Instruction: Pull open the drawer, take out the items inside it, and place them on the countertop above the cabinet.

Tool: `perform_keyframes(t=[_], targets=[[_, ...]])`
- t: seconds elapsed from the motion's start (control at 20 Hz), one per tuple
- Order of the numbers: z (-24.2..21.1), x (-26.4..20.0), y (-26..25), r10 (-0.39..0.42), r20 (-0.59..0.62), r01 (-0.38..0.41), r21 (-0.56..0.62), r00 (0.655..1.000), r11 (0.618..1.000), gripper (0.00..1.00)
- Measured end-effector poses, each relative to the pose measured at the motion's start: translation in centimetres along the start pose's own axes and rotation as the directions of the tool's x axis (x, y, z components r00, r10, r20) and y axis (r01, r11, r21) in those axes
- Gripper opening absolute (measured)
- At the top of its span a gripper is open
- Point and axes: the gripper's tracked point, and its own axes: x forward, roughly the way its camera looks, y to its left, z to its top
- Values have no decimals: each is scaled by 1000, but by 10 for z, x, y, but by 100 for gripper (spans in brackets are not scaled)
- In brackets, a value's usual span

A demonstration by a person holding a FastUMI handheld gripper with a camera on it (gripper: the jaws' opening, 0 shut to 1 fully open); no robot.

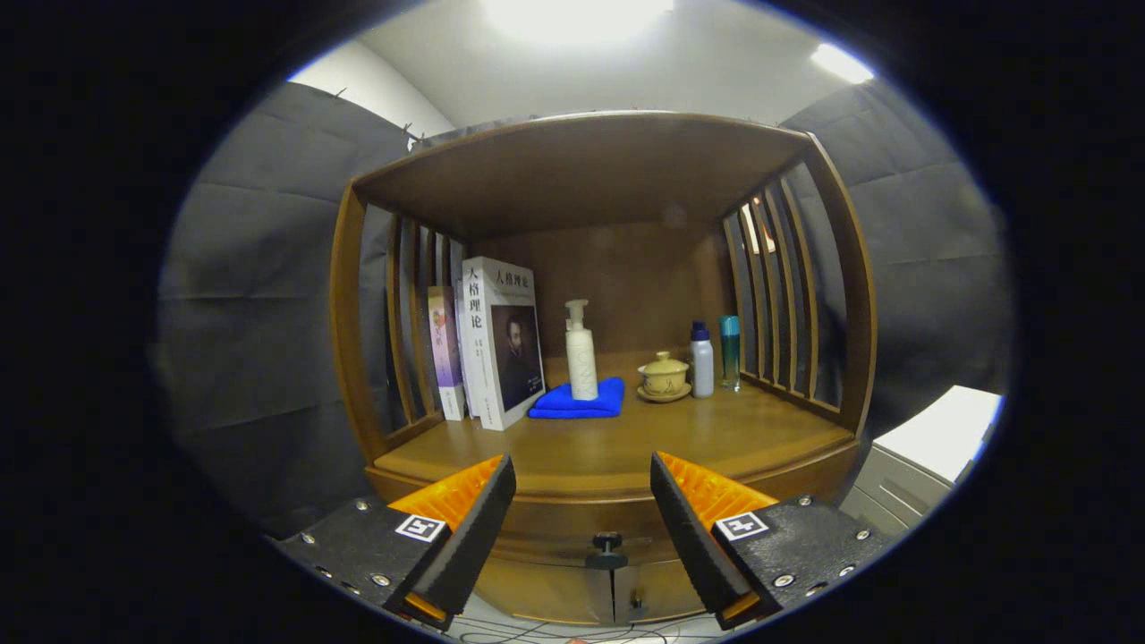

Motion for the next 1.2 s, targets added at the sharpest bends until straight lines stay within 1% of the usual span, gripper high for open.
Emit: perform_keyframes(t=[0.15,0.2,0.4,0.7,0.85,1.05,1.2], targets=[[-36,9,2,-37,-44,37,-11,998,999,94],[-45,8,-4,-57,-52,56,-17,997,998,94],[-72,17,-15,-118,-80,116,-29,990,993,94],[-127,34,-12,-101,-182,96,-33,978,995,94],[-140,37,-12,-104,-197,100,-30,975,995,90],[-145,45,-13,-108,-200,105,-28,974,994,74],[-148,49,-19,-125,-206,123,-25,971,992,51]])
